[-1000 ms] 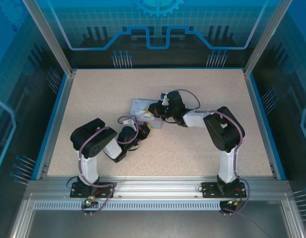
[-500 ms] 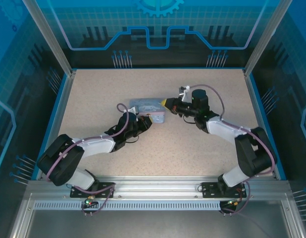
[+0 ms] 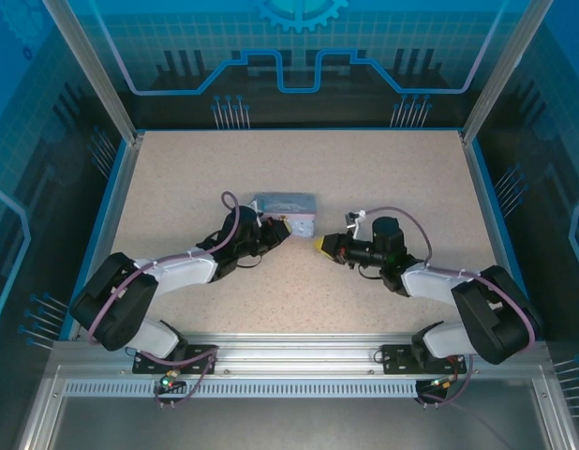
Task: Unlock the padlock with the key
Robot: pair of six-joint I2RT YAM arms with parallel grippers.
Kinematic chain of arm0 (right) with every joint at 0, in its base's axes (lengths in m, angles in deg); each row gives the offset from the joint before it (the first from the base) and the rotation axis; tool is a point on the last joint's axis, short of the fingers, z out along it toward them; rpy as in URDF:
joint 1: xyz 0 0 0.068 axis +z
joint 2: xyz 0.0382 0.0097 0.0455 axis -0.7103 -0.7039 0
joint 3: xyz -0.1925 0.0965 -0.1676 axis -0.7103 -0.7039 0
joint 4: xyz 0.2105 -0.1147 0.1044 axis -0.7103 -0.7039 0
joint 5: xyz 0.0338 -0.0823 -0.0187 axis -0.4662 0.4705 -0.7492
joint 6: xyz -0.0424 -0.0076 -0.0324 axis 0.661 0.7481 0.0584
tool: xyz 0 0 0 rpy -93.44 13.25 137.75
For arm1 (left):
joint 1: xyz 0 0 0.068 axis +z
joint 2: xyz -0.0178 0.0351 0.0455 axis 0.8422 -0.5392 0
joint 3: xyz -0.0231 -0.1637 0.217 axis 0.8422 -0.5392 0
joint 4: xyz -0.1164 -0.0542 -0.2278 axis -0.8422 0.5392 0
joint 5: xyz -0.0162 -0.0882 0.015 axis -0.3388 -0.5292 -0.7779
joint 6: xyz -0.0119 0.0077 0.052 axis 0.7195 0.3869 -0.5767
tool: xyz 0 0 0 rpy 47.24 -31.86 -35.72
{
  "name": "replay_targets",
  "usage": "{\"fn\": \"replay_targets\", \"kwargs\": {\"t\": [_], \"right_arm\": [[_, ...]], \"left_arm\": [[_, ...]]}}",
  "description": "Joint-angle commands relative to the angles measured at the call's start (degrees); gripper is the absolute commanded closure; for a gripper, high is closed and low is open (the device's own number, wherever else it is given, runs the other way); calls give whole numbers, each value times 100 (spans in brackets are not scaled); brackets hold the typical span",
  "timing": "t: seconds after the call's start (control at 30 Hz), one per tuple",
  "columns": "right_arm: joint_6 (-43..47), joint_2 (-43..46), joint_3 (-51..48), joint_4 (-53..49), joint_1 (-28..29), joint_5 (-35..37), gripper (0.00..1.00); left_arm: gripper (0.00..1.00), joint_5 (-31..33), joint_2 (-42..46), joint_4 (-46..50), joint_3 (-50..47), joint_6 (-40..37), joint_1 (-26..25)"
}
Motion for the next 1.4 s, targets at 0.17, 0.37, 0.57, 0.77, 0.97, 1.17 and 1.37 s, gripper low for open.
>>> {"fn": "replay_targets", "kwargs": {"t": [0.17,0.37,0.57,0.77,0.97,1.17,1.37], "right_arm": [[-746,-219,-119,1320,542,965,100],[-1031,-652,-142,1832,554,1299,100],[-1282,-1096,-10,2430,632,1471,100],[-1222,-1128,119,2276,710,1623,100],[-1286,-1296,239,2284,751,1720,100],[-1409,-1555,252,2466,832,1857,100],[-1506,-1690,127,2671,841,1970,100]], "left_arm": [[100,-181,-20,-1556,-294,742,42],[100,-170,-37,-1936,-429,1040,43],[100,-137,-109,-2281,-532,1351,42],[100,-80,-136,-2455,-590,1645,41],[100,-62,-316,-2855,-697,2004,44],[100,-53,-601,-3274,-742,2263,42],[100,-26,-590,-3229,-751,2228,43]]}}
